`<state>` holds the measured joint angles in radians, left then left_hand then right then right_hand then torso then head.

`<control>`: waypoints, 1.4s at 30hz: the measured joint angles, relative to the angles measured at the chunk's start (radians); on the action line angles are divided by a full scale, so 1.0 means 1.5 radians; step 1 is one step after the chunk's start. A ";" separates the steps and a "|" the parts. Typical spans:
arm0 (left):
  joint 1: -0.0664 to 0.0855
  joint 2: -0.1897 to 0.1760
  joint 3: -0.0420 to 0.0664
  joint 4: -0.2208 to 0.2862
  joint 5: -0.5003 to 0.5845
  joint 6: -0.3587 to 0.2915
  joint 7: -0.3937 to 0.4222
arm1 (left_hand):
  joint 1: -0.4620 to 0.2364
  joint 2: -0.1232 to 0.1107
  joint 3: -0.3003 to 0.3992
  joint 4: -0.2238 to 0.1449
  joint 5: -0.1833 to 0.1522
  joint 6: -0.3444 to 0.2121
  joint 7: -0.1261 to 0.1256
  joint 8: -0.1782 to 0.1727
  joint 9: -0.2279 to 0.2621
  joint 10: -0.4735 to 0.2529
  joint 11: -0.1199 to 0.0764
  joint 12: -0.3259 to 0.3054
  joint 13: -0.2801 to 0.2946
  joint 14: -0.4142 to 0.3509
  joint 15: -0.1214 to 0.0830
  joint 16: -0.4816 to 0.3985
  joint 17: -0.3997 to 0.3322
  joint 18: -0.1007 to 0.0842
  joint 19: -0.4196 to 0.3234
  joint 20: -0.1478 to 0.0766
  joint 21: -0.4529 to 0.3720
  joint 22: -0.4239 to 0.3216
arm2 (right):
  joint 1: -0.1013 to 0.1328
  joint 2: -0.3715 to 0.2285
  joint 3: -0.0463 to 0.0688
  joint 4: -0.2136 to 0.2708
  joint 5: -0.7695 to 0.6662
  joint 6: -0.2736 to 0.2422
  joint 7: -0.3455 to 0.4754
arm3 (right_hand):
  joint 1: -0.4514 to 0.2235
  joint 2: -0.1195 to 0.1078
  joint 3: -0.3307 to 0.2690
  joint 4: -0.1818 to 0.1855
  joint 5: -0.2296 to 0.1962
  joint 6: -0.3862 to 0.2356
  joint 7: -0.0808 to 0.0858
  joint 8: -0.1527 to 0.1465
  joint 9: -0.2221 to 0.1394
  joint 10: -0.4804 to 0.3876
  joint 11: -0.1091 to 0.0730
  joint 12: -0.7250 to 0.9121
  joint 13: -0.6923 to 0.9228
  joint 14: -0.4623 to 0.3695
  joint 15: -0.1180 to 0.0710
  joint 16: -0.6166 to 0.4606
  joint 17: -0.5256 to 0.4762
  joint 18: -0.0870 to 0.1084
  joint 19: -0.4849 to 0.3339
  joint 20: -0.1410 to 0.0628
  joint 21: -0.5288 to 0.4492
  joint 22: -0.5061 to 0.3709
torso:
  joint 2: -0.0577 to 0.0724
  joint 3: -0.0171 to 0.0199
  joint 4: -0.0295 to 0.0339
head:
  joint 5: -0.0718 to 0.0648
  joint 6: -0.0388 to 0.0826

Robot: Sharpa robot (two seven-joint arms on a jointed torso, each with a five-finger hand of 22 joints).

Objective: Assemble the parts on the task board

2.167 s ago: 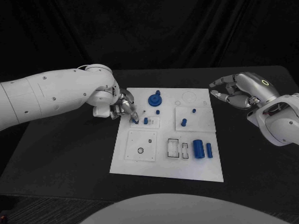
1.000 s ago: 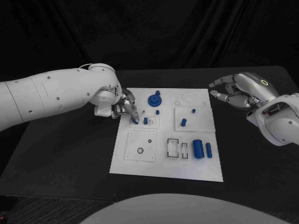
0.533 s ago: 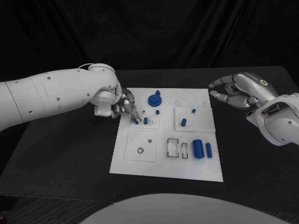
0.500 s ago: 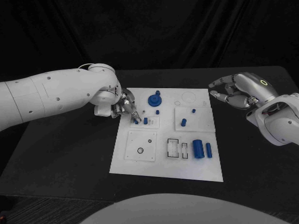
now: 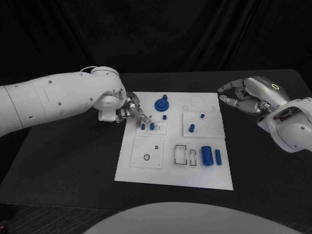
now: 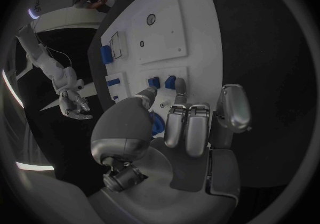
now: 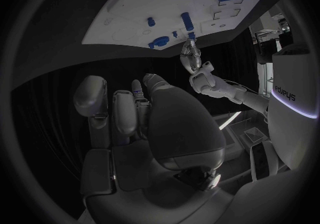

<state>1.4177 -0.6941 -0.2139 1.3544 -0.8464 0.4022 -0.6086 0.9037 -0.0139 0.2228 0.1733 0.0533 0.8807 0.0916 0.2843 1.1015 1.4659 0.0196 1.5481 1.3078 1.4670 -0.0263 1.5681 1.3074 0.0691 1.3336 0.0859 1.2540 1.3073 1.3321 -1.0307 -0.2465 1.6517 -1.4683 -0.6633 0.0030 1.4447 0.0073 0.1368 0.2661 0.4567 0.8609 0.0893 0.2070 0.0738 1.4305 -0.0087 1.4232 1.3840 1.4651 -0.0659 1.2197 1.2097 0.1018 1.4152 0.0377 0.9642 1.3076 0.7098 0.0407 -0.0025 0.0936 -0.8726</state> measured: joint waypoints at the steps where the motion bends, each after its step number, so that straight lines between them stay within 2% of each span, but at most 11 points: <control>1: 0.000 -0.001 0.000 0.000 0.000 -0.002 0.000 | 0.000 0.000 -0.005 0.003 0.000 0.000 0.000 0.000 0.001 0.000 0.000 0.000 0.000 0.000 0.000 0.000 0.000 0.000 0.000 0.000 0.000 0.000 | 0.000 0.000 0.000 0.000 0.000 0.000 0.000 | 0.000 0.000 0.000 0.000 0.000 0.000 0.000 0.000 0.000 0.000 0.000 0.000 0.000 0.000 0.000 0.000 0.000 0.000 0.000 0.000 0.000 0.000 | 0.000 0.0000 0.0000 | 0.000 0.000; 11: -0.001 -0.023 -0.001 0.011 -0.003 -0.045 0.016 | 0.005 0.005 -0.041 0.024 0.000 0.010 -0.005 0.017 0.015 0.000 0.000 0.005 0.000 0.000 0.000 0.000 0.000 0.000 0.002 0.002 0.008 0.000 | 0.000 -0.001 0.000 0.000 0.000 0.003 0.000 | 0.000 0.000 0.000 0.000 0.000 0.000 0.000 0.000 0.000 0.000 0.000 0.002 0.000 0.000 0.000 0.000 0.000 0.000 0.000 0.000 0.000 0.000 | 0.000 0.0001 0.0008 | 0.000 0.000; 19: 0.000 -0.065 -0.001 0.053 -0.024 -0.153 0.096 | 0.042 0.005 -0.087 0.042 0.000 0.041 -0.021 0.068 0.051 0.000 -0.008 0.011 0.000 0.000 -0.005 0.000 0.000 0.000 0.016 -0.006 0.022 0.000 | 0.000 -0.008 0.000 0.001 0.000 0.005 -0.001 | 0.000 0.000 0.002 -0.002 0.005 0.000 0.000 0.000 0.000 0.000 0.000 0.002 0.000 0.000 0.000 0.000 -0.002 0.000 0.000 0.000 0.000 0.000 | 0.000 0.0002 0.0012 | -0.001 0.000; 23: 0.003 -0.076 -0.001 0.061 -0.036 -0.244 0.180 | 0.098 0.003 -0.106 0.037 0.010 0.017 -0.018 0.074 0.063 -0.001 -0.009 -0.036 0.000 0.000 -0.005 -0.003 0.000 0.000 -0.001 -0.010 -0.001 0.000 | 0.000 -0.011 0.000 0.003 0.000 0.005 -0.001 | 0.003 -0.002 0.002 -0.002 0.005 0.000 0.000 0.000 0.000 0.000 0.000 0.002 0.000 0.000 0.000 0.000 -0.002 0.000 0.000 0.000 0.000 0.000 | 0.001 0.0001 0.0012 | -0.003 0.000; 27: 0.005 -0.078 -0.001 0.055 -0.045 -0.342 0.309 | 0.179 0.010 -0.103 0.022 0.060 -0.028 -0.003 0.053 0.047 -0.146 0.003 -0.186 -0.002 -0.060 0.004 -0.070 0.000 0.001 -0.034 0.000 -0.034 0.000 | 0.000 -0.014 0.000 0.004 0.000 0.005 -0.001 | 0.002 -0.003 0.002 -0.002 0.005 0.000 0.000 0.000 0.000 0.000 0.000 0.002 0.000 0.000 0.000 0.000 -0.002 0.000 0.000 0.000 0.000 0.000 | 0.001 0.0000 0.0013 | -0.005 0.000; 29: 0.005 -0.076 -0.001 0.049 -0.047 -0.370 0.359 | 0.213 0.015 -0.095 0.014 0.059 -0.042 0.004 0.035 0.025 -0.251 0.016 -0.285 -0.048 -0.140 0.013 -0.123 -0.044 0.011 -0.064 0.005 -0.063 0.000 | 0.000 -0.014 0.000 0.004 0.000 0.006 -0.002 | 0.003 -0.003 0.002 -0.002 0.005 0.000 0.000 0.000 0.000 0.000 0.000 0.002 0.000 0.000 0.000 0.000 -0.002 0.000 0.000 0.000 0.000 0.000 | 0.001 -0.0001 0.0013 | -0.006 0.000; 31: 0.006 -0.071 -0.001 0.041 -0.052 -0.402 0.420 | 0.294 0.018 -0.052 -0.001 0.058 -0.045 0.018 -0.003 -0.037 -0.444 0.038 -0.516 -0.199 -0.244 0.029 -0.208 -0.142 0.011 -0.089 0.017 -0.083 0.000 | 0.000 -0.015 0.000 0.004 0.000 0.006 -0.002 | 0.003 -0.003 0.002 -0.002 0.005 0.000 0.000 0.000 0.000 0.000 0.000 0.002 0.000 0.000 0.000 0.000 -0.002 0.000 0.000 0.000 0.000 0.000 | 0.001 -0.0003 0.0013 | -0.007 0.000; 34: 0.005 -0.061 -0.001 0.028 -0.078 -0.448 0.507 | 0.372 -0.004 0.018 -0.006 0.049 -0.049 0.020 -0.087 -0.157 -0.502 0.039 -0.717 -0.377 -0.232 0.024 -0.246 -0.196 0.011 -0.052 0.019 -0.045 0.000 | 0.000 -0.016 0.000 0.005 0.000 0.006 -0.002 | 0.003 -0.003 0.002 -0.002 0.005 0.000 0.000 0.000 0.000 0.000 0.000 -0.001 0.000 0.000 0.000 0.000 -0.001 0.000 0.000 0.000 0.000 0.000 | 0.001 -0.0002 0.0010 | -0.009 0.000; 36: 0.004 -0.055 -0.001 0.022 -0.109 -0.469 0.548 | 0.383 -0.031 0.039 0.002 0.037 -0.055 0.004 -0.137 -0.244 -0.508 0.030 -0.793 -0.467 -0.183 0.010 -0.248 -0.199 0.011 -0.020 0.013 -0.017 0.001 | 0.000 -0.017 0.000 0.006 0.000 0.006 -0.002 | 0.003 -0.003 0.002 -0.002 0.005 0.000 0.000 0.000 0.000 0.000 0.000 -0.001 0.000 0.000 0.000 0.000 0.000 0.000 0.000 0.000 0.000 0.000 | 0.000 0.0000 0.0004 | -0.010 0.000; 39: -0.002 -0.045 -0.001 0.014 -0.182 -0.494 0.593 | 0.380 -0.058 0.042 0.006 0.029 -0.061 -0.019 -0.146 -0.357 -0.502 0.007 -0.851 -0.567 -0.134 -0.011 -0.253 -0.210 0.011 0.021 -0.007 0.014 0.001 | 0.000 -0.018 0.000 0.006 0.000 0.007 -0.002 | 0.003 -0.003 0.002 -0.002 0.005 0.000 0.000 0.000 0.000 0.000 0.000 -0.001 0.000 0.000 0.000 0.000 0.000 0.000 0.000 0.000 0.000 0.000 | 0.001 0.0001 0.0004 | -0.011 0.000; 42: -0.010 -0.038 -0.001 0.008 -0.261 -0.507 0.616 | 0.380 -0.061 0.024 0.001 0.022 -0.070 -0.033 -0.146 -0.430 -0.509 -0.007 -0.879 -0.631 -0.119 -0.020 -0.259 -0.221 0.011 0.030 -0.016 0.015 0.001 | 0.000 -0.019 0.000 0.006 0.000 0.008 -0.002 | 0.002 -0.002 0.002 -0.002 0.005 0.000 0.000 0.000 0.000 0.000 0.000 -0.001 0.000 0.000 0.000 0.000 0.000 0.000 0.000 0.000 0.000 0.000 | 0.002 -0.0004 0.0004 | -0.011 0.003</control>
<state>1.4025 -0.7510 -0.2153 1.3670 -1.2385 -0.3584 0.3157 1.4736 -0.1050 0.2592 0.1748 0.0862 0.7753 0.0428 0.0651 0.4568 0.7021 0.0091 0.2299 0.3611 1.2891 -0.0559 1.1797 0.9761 0.0850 1.3786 0.0624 1.2759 1.3081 1.3315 -1.0587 -0.2464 1.6614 -1.4683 -0.6518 0.0005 1.4485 0.0036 0.1394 0.2634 0.4640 0.8609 0.0893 0.2070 0.0737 1.4305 -0.0086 1.4224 1.3835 1.4651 -0.0659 1.2197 1.2100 0.1018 1.4152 0.0377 0.9642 1.3073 0.7133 0.0402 -0.0018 0.0767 -0.8679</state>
